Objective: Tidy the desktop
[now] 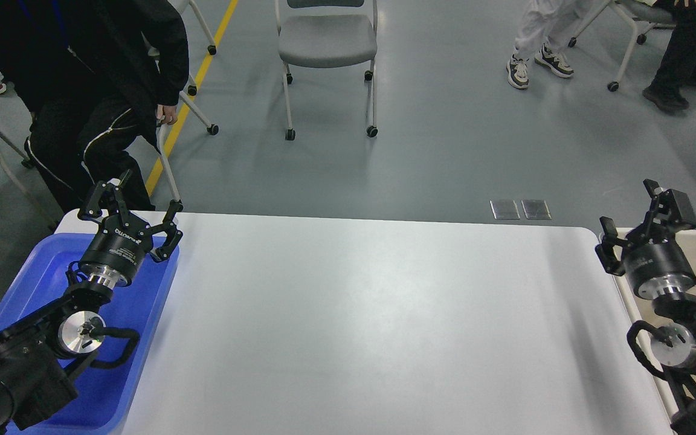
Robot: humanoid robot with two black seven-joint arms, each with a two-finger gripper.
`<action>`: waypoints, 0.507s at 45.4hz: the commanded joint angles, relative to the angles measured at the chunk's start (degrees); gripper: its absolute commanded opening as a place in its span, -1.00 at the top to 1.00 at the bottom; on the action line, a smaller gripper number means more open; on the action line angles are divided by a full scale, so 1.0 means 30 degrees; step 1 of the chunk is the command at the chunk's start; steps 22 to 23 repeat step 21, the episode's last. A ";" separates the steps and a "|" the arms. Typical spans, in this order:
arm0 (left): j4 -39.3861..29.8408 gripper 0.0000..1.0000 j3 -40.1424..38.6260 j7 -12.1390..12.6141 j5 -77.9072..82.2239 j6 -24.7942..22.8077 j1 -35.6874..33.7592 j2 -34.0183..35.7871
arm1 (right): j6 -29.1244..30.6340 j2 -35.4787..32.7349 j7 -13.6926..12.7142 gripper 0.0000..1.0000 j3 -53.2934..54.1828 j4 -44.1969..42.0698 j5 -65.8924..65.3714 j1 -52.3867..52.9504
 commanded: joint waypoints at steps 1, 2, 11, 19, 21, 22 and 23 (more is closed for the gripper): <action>-0.0001 -0.97 0.0000 -0.0001 -0.0002 -0.0028 -0.0027 0.0001 | 0.0395 0.2165 0.1547 -1.00 0.0044 -0.0574 0.0080 -0.0052; -0.0001 -0.97 0.0000 -0.0030 -0.0003 0.0001 0.0002 0.0001 | 0.0395 0.2254 0.1635 -1.00 0.0073 -0.0779 0.0081 -0.0023; -0.0001 -0.97 0.0000 -0.0030 0.0026 0.0002 0.0002 0.0001 | 0.0600 0.2401 0.2016 -1.00 0.0278 -0.1104 0.0548 0.0036; -0.0001 -0.97 0.0000 -0.0030 -0.0003 0.0002 0.0002 0.0001 | 0.0746 0.2343 0.1958 -1.00 0.0044 -0.0928 0.0725 0.0036; -0.0001 -0.97 0.0000 -0.0030 0.0026 0.0002 0.0002 0.0001 | 0.0775 0.2343 0.1958 -1.00 0.0015 -0.0928 0.0725 0.0036; -0.0001 -0.97 0.0000 -0.0030 0.0026 0.0002 0.0002 0.0001 | 0.0775 0.2343 0.1958 -1.00 0.0015 -0.0928 0.0725 0.0036; -0.0001 -0.97 0.0000 -0.0030 0.0026 0.0002 0.0002 0.0001 | 0.0775 0.2343 0.1958 -1.00 0.0015 -0.0928 0.0725 0.0036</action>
